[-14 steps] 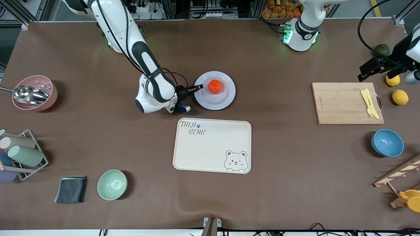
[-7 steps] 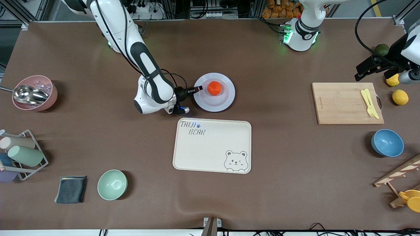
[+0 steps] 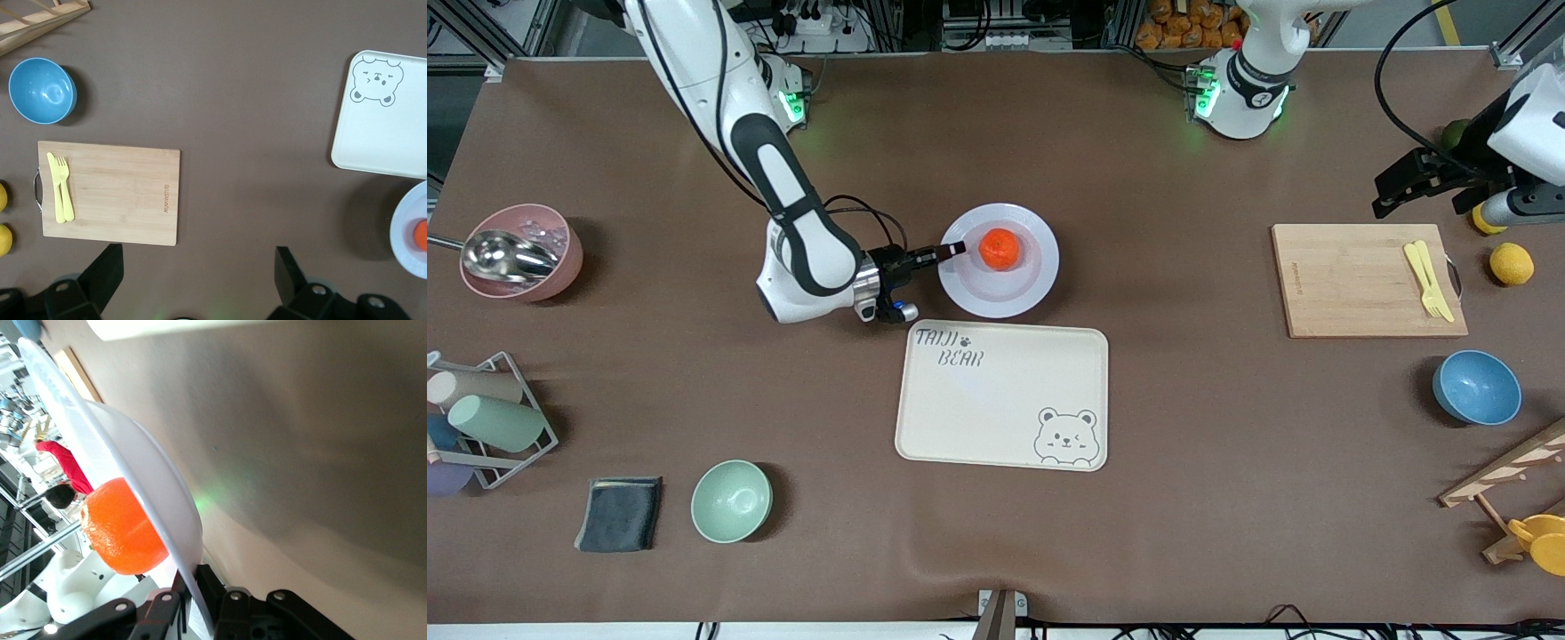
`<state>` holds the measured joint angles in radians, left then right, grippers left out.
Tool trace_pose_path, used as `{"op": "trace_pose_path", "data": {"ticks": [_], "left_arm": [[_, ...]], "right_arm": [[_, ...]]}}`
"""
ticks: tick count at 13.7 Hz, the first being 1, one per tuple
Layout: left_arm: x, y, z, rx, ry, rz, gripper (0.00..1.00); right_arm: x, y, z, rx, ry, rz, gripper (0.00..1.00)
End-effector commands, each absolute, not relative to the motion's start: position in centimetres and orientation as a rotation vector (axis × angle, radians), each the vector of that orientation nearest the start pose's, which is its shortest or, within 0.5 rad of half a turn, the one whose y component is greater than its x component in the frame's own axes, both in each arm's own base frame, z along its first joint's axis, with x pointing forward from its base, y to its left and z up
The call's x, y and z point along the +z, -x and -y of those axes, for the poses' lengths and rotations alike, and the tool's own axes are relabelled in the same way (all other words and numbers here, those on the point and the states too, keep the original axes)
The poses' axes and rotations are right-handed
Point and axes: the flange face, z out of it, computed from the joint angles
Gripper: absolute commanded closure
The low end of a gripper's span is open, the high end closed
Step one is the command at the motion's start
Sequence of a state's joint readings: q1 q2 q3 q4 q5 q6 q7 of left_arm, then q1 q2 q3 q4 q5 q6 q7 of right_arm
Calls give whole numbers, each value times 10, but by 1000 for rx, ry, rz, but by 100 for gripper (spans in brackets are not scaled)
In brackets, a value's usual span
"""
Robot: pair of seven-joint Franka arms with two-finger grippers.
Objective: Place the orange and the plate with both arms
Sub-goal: 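Slide the plate with the right gripper onto the bear tray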
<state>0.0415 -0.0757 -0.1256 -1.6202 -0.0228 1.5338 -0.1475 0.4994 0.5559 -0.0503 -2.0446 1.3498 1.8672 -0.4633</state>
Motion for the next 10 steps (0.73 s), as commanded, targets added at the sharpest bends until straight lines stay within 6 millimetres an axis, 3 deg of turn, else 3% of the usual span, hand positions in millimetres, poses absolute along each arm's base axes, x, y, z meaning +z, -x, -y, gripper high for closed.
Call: {"op": "trace_pose_path", "data": {"ticks": [1,3,5,10], "left_arm": [[639,-523,50,29,3145,96,0],[639,-522,51,29,3144,94,0],[639,-522,51,31,3144,94,0],[638,-522,51,33,3144,94,0]], "right_arm": [[188,-492,-298,583,1986,-52,100],[200,-515,-291,551,1979,-81,100],[211,-530,-297,555,1984,-128,100],[214,-580,-304,567,1985,-234,100]]}}
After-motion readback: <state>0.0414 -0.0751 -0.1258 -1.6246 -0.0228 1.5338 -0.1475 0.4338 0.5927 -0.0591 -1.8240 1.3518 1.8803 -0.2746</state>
